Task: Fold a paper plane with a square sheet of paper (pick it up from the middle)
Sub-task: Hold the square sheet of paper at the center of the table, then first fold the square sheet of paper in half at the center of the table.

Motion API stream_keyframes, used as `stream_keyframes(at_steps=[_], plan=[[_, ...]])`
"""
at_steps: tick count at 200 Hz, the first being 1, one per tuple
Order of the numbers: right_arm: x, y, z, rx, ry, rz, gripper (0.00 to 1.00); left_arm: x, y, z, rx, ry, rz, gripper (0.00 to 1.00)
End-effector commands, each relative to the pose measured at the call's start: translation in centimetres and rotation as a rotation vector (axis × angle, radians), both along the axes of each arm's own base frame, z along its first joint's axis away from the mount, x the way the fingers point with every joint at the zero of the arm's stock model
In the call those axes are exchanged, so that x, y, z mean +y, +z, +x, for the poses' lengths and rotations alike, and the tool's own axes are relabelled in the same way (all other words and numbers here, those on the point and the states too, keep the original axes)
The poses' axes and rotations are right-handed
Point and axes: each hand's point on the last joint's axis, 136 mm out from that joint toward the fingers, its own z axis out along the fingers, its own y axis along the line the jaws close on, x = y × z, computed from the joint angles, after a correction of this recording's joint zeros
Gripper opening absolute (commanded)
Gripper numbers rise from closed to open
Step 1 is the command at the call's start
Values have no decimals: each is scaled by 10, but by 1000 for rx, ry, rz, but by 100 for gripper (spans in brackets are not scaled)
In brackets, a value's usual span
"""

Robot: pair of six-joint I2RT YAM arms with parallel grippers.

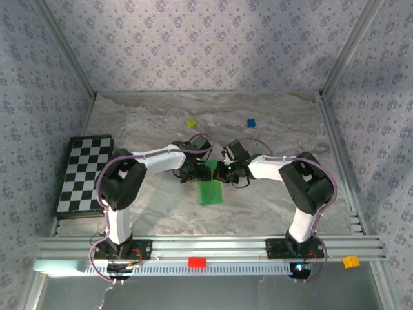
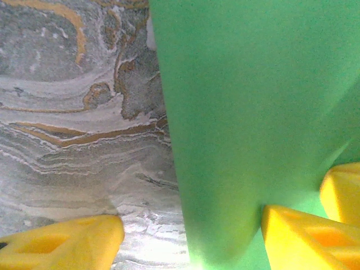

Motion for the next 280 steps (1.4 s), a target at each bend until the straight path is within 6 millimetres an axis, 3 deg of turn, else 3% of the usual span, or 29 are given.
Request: stream_keyframes(at_steps=[1, 39, 83, 113, 127, 139, 184, 214, 280], plan=[[-21, -29, -19, 71, 10, -133, 1, 13, -50, -11, 57, -6, 77, 70], [-33, -43, -28, 81, 47, -202, 1, 5, -31, -3, 21, 2, 39, 70], [-41, -36, -20, 67, 73, -195, 0, -7, 39, 16, -129, 13, -98, 75], [-44, -32, -17, 67, 61, -181, 0, -11, 79, 18, -220, 13, -231, 77], [-44, -31, -16, 65, 61, -179, 0, -14, 91, 15, -246, 2, -306, 75], [-45, -32, -16, 67, 58, -186, 0, -22, 100, 13, -257, -8, -399, 67], [-46, -34, -17, 72, 38, -185, 0, -47, 100, 3, -178, -42, -687, 29], [-45, -36, -19, 79, 33, -179, 0, -56, 89, -1, -147, -70, -733, 2], [-46, -36, -21, 79, 38, -181, 0, -51, 48, -3, -92, -49, -680, 0]])
